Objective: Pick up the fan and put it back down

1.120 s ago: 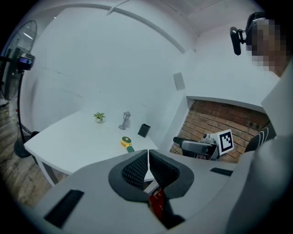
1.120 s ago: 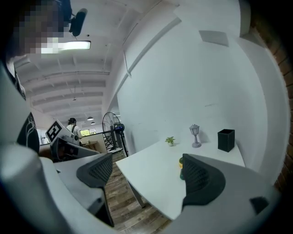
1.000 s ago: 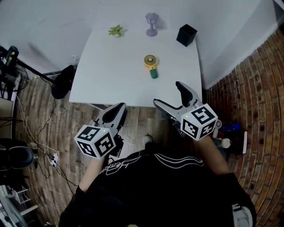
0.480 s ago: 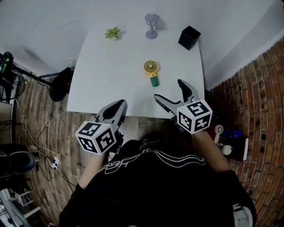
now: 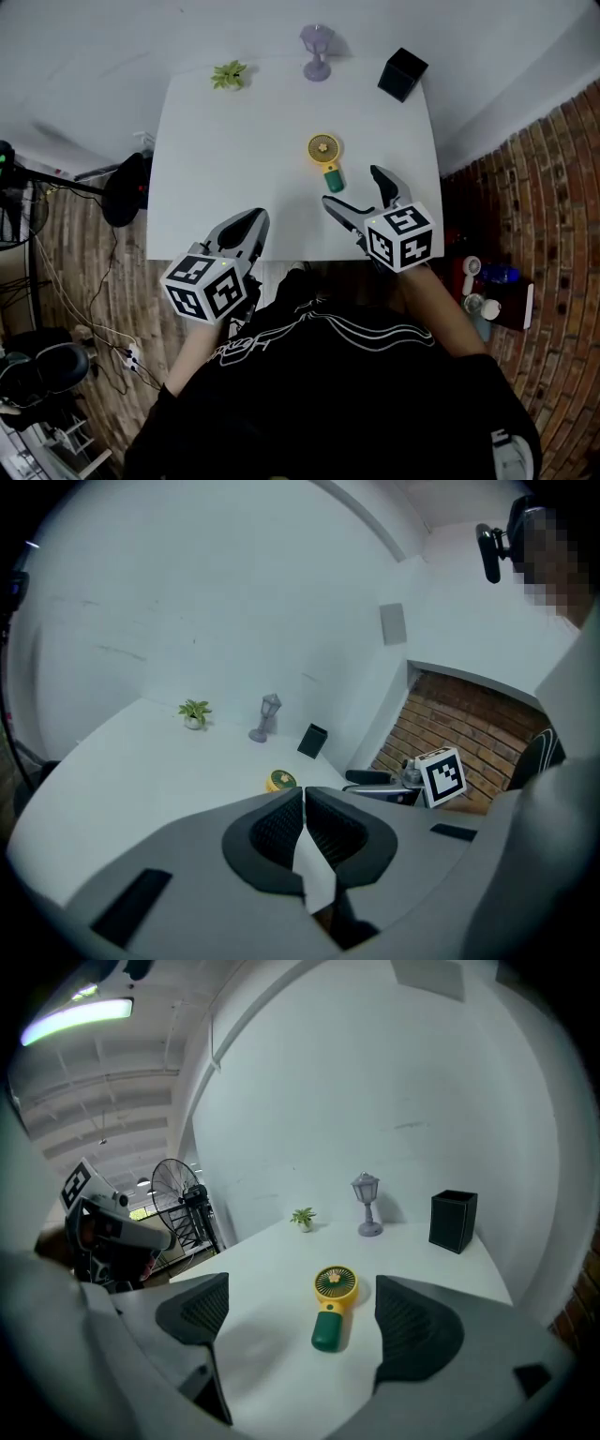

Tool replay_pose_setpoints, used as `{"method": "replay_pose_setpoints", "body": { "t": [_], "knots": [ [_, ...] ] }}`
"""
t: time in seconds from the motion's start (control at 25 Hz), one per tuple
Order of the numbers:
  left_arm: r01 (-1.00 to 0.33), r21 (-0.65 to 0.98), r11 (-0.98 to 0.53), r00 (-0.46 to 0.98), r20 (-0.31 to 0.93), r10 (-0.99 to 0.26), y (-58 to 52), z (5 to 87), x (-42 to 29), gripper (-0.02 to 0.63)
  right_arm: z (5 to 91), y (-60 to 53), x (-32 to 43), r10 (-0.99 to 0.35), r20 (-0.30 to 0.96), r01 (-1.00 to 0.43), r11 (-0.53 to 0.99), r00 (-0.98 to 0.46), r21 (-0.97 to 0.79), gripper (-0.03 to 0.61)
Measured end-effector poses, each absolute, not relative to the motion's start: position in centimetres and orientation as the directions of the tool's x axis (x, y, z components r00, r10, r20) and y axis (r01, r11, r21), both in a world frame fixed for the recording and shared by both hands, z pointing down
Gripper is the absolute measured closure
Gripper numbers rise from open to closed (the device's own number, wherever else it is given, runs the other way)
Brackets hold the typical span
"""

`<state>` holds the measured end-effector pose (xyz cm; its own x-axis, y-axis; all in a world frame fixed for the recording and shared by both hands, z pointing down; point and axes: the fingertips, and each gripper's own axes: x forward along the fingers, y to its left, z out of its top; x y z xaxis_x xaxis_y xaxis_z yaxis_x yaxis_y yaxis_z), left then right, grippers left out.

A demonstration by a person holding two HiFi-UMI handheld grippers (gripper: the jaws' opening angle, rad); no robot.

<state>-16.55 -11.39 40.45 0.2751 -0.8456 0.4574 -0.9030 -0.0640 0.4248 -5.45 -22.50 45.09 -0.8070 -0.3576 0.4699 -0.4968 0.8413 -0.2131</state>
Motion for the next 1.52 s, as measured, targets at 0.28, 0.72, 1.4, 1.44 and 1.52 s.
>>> {"method": "replay_pose_setpoints", "body": {
  "t": [0.28,0.72,1.4,1.44,1.52],
  "knots": [
    [-0.893,0.438,-0.102,0.325,0.471,-0.820,-14.6,41.6,-19.5,0.578,48.1,-24.5,-7.5,-0.388,0.537,-0.551,0.815,-0.749,-0.181,0.105],
    [-0.881,0.441,-0.169,0.385,0.462,-0.799,-18.1,42.4,-22.3,0.578,53.1,-26.5,-8.8,-0.416,0.629,-0.615,0.778,-0.656,-0.126,0.133],
    [-0.878,0.447,-0.169,0.400,0.495,-0.771,-19.5,44.7,-26.1,0.578,57.4,-27.9,-10.6,-0.415,0.707,-0.662,0.743,-0.572,-0.099,0.195],
    [-0.877,0.450,-0.169,0.403,0.496,-0.769,-19.6,44.8,-26.1,0.578,57.5,-28.0,-10.6,-0.422,0.709,-0.666,0.741,-0.565,-0.090,0.205],
    [-0.875,0.453,-0.172,0.408,0.497,-0.766,-19.7,45.0,-26.2,0.578,57.6,-28.3,-10.6,-0.440,0.708,-0.674,0.735,-0.552,-0.069,0.252]
  ]
}}
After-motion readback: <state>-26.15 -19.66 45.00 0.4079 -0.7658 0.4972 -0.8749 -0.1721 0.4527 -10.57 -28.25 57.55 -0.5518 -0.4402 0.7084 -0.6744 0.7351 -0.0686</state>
